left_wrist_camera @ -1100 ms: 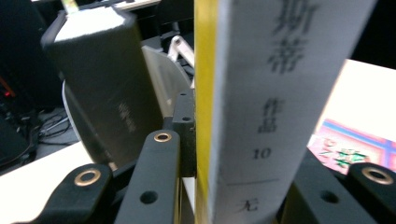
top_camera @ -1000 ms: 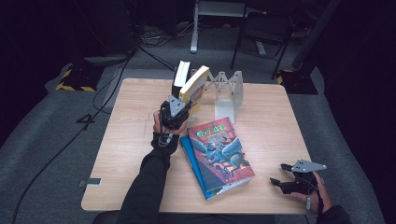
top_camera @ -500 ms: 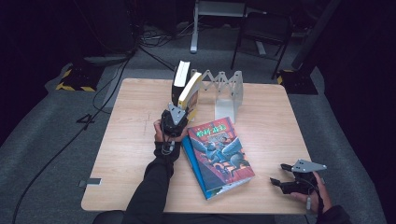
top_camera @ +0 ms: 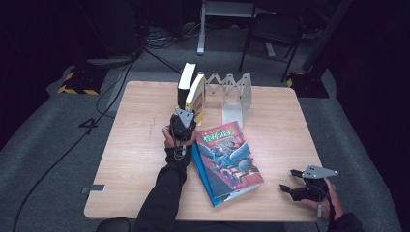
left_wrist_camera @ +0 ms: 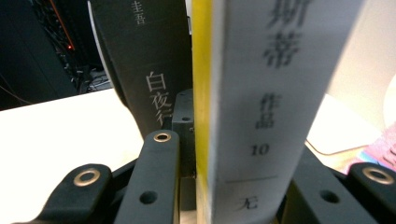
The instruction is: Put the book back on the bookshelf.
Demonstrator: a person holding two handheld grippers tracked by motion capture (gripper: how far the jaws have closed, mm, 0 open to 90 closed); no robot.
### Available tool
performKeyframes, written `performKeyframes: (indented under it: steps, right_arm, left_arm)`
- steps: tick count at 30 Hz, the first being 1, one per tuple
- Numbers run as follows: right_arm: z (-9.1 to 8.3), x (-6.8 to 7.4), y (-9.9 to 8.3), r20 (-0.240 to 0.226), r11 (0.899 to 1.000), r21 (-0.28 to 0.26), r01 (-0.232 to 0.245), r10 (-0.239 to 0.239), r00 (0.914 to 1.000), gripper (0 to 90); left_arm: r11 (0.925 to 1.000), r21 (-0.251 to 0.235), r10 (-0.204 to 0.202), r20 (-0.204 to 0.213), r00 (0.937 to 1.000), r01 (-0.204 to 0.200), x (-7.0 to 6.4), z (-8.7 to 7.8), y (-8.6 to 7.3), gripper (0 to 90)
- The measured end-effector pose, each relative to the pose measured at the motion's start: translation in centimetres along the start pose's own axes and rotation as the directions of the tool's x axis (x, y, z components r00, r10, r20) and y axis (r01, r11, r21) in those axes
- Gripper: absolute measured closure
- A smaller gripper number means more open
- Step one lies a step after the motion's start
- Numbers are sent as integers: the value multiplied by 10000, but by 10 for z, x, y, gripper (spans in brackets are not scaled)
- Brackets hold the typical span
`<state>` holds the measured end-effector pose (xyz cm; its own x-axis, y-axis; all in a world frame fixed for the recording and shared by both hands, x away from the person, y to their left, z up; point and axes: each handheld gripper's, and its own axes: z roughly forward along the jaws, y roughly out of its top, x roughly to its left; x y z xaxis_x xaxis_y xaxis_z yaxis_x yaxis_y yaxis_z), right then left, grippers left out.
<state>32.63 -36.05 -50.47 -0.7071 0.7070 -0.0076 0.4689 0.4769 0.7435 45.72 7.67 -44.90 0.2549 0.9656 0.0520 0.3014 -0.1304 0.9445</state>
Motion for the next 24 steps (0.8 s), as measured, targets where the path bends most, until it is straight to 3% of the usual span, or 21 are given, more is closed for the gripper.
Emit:
performKeyframes:
  steps: [1, 7, 11, 14, 16, 21, 24]
  right_arm:
    - [0, 0, 0, 0, 10000, 1, -2, 2, 10000, 209]
    - [0, 0, 0, -10, 10000, 1, -5, 5, 10000, 209]
    - [0, 0, 0, -3, 10000, -10, 40, -40, 10000, 212]
    - [0, 0, 0, -9, 10000, -5, 10, -10, 10000, 212]
    - [0, 0, 0, -4, 10000, -7, 38, -38, 10000, 212]
    - [0, 0, 0, -5, 10000, -8, 15, -15, 10000, 213]
    - [0, 0, 0, -6, 10000, -14, 31, -31, 10000, 216]
  left_arm:
    - [10000, -6, -90, -49, 9999, 90, -1, 3, 1, 747]
    - [9996, 112, 271, -1039, 9942, -261, -18, 9, 3, 748]
    - [9989, 41, 461, -871, 9951, -459, -18, 9, 1, 748]
    - [9993, -12, 361, -843, 9958, -364, -17, 12, 2, 746]
    - [9978, 98, 666, -866, 9940, -660, -18, 13, 3, 746]
    - [9967, 233, 801, -1365, 9874, -776, -18, 6, 4, 746]
    - [9965, 134, 835, -1458, 9858, -825, -18, 8, 3, 746]
